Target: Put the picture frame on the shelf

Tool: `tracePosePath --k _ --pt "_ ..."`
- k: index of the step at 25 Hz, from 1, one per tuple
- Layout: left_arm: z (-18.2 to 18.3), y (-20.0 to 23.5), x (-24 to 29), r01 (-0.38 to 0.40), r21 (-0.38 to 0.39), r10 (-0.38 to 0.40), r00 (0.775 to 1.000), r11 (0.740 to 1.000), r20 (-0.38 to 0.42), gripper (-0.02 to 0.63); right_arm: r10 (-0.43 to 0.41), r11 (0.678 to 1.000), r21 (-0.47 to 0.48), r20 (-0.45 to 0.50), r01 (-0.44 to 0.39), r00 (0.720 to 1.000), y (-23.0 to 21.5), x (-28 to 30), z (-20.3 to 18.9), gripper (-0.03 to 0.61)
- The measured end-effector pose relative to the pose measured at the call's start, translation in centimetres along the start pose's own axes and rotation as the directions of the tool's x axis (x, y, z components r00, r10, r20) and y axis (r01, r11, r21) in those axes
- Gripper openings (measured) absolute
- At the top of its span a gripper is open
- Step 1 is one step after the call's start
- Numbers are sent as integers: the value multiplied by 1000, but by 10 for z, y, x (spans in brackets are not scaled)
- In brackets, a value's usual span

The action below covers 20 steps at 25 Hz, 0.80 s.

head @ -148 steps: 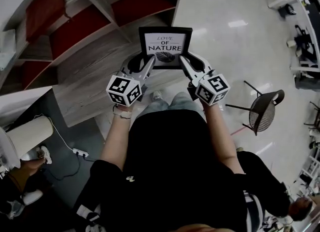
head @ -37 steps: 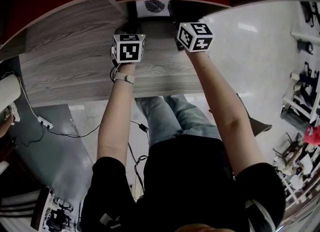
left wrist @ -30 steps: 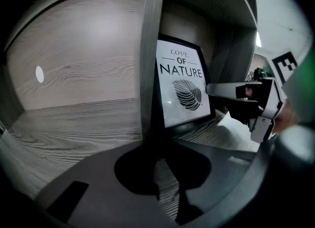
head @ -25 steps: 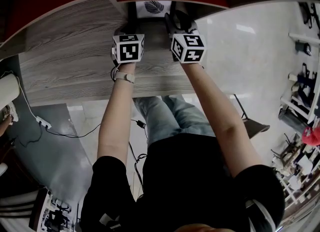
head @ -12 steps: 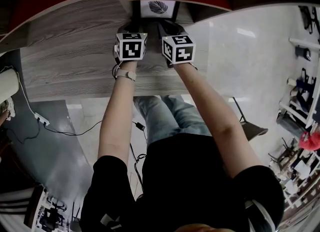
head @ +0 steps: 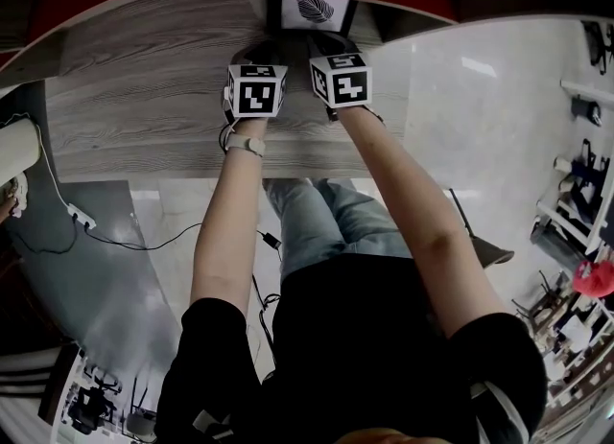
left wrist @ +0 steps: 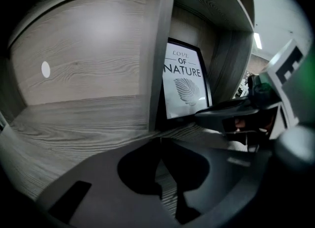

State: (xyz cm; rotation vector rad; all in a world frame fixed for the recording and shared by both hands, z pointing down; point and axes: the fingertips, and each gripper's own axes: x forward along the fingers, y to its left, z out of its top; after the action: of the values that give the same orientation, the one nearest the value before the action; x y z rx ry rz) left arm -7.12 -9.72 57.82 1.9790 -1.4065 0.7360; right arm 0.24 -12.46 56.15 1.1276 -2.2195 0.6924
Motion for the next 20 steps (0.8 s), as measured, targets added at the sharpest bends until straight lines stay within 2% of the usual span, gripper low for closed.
tracePosePath --k 5,9,16,20 --pt "-18 11 -27 14 -79 -16 999 997 -31 20 -15 1000 4 -2 15 1000 -4 5 5 2" --pt "-41 20 -51 -33 -67 28 997 997 -78 20 -37 999 -29 3 37 999 -8 7 10 -3" --pt "-80 19 -80 -31 -98 16 988 995 -153 12 -69 995 -73 6 69 998 -14 20 19 -3" --pt "-89 15 -86 -40 -127 20 988 991 -151 12 -104 990 -93 6 104 995 -17 25 25 -3"
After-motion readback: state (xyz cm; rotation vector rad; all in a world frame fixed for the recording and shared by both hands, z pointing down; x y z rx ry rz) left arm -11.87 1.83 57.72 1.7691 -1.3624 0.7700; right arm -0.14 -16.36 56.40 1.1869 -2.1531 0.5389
